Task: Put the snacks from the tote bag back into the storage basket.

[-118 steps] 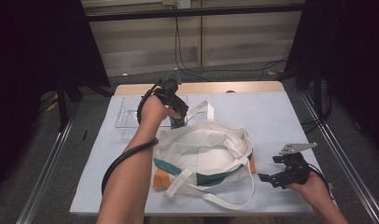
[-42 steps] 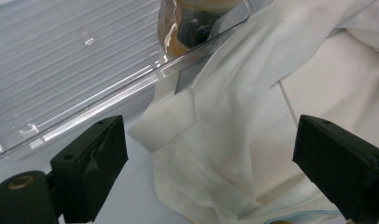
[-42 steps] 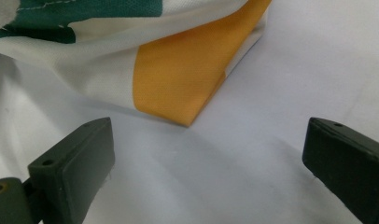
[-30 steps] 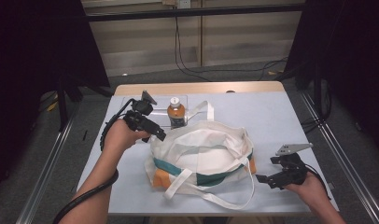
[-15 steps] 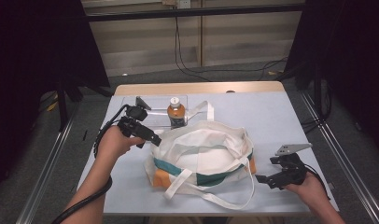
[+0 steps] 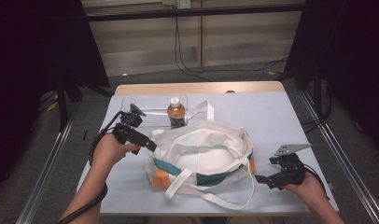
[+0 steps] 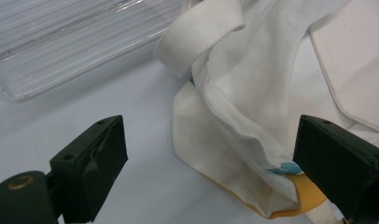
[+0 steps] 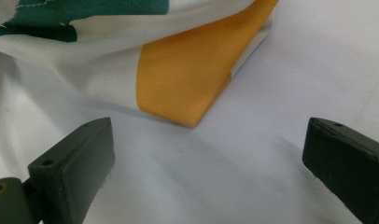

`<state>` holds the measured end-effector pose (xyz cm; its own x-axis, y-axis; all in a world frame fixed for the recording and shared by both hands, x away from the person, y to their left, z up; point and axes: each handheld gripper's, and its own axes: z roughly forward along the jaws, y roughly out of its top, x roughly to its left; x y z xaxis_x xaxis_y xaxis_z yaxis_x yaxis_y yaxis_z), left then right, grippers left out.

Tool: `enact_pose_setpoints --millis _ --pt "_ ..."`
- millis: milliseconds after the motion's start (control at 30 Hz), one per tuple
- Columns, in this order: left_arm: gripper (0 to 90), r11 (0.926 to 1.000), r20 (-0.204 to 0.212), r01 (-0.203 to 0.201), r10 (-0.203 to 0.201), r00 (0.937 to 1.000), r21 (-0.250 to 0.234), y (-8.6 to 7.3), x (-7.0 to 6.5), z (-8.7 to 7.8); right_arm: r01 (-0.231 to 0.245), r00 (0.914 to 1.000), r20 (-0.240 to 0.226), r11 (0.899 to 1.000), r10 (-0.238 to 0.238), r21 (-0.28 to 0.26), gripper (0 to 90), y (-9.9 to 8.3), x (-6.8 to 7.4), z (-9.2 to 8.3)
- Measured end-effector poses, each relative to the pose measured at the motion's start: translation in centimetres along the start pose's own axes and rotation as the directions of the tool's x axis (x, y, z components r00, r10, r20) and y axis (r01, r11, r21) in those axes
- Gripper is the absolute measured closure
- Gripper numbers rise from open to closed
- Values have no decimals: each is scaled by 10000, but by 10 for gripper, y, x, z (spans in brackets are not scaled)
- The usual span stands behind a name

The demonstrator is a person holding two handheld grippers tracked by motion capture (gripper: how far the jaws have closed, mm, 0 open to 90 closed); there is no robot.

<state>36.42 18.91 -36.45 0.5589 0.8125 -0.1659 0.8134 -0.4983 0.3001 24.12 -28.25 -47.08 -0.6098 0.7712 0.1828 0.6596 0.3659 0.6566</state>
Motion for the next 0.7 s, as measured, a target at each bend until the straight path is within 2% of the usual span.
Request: enact_pose_setpoints --millis 33,100,167,200,533,700 --pt "95 9999 -13 144 -144 9999 -92 -2 1 1 10 10000 2 10000 -10 23 22 0 0 0" --pt "95 10000 40 60 -60 10000 13 -5 4 1 39 10000 0 10000 -39 -10 22 0 1 0" --pt "95 9996 97 275 -274 9996 -110 -8 5 2 58 10000 -11 10000 -58 42 22 0 1 0" --pt "95 9998 126 184 -184 9998 -51 -9 7 2 56 10000 -7 10000 -56 46 22 0 1 0" --pt "95 9988 182 460 -456 9988 -176 -21 11 12 -21 10000 68 10000 21 -8 22 -1 -1 -1" --pt "95 9987 57 489 -488 9988 -160 -26 12 16 -120 9999 82 9999 120 -26 22 -1 -1 -1"
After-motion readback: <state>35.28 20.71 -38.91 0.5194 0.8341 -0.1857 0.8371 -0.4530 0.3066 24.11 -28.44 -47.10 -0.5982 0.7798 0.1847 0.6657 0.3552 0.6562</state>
